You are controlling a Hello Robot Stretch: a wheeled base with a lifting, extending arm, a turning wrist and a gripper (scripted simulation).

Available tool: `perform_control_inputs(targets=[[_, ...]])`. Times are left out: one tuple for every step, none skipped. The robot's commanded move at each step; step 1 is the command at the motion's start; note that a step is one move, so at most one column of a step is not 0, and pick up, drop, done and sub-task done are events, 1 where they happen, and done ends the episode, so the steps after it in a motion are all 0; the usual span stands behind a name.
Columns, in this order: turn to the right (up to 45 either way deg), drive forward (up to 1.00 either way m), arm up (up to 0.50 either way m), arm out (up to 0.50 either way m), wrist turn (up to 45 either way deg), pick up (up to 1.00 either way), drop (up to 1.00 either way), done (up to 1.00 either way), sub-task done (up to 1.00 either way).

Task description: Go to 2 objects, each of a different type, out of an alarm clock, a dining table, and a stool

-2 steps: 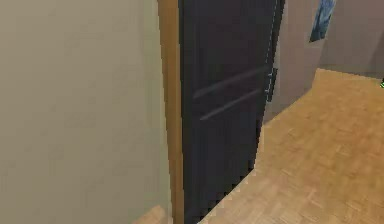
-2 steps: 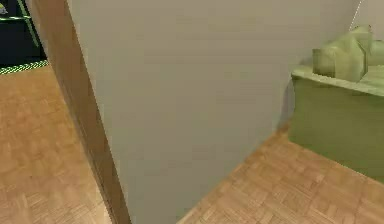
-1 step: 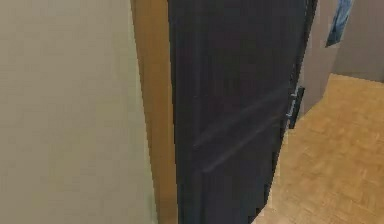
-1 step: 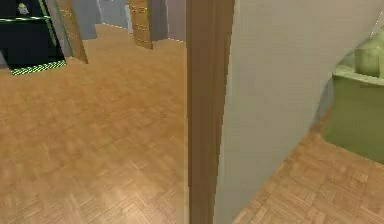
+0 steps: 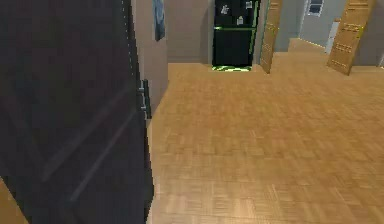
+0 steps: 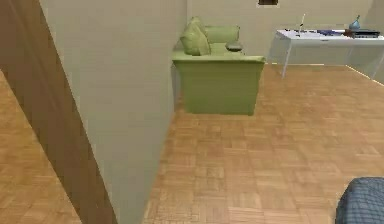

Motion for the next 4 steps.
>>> perform_control_inputs(targets=[[0.0,0.75,0.00,0.00,0.0,0.00,0.00,0.00,0.00],[45.0,0.00,0.00,0.00,0.0,0.00,0.00,0.00,0.00],[18.0,0.00,0.00,0.00,0.0,0.00,0.00,0.00,0.00],[0.0,1.00,0.00,0.00,0.0,0.00,0.00,0.00,0.00]])
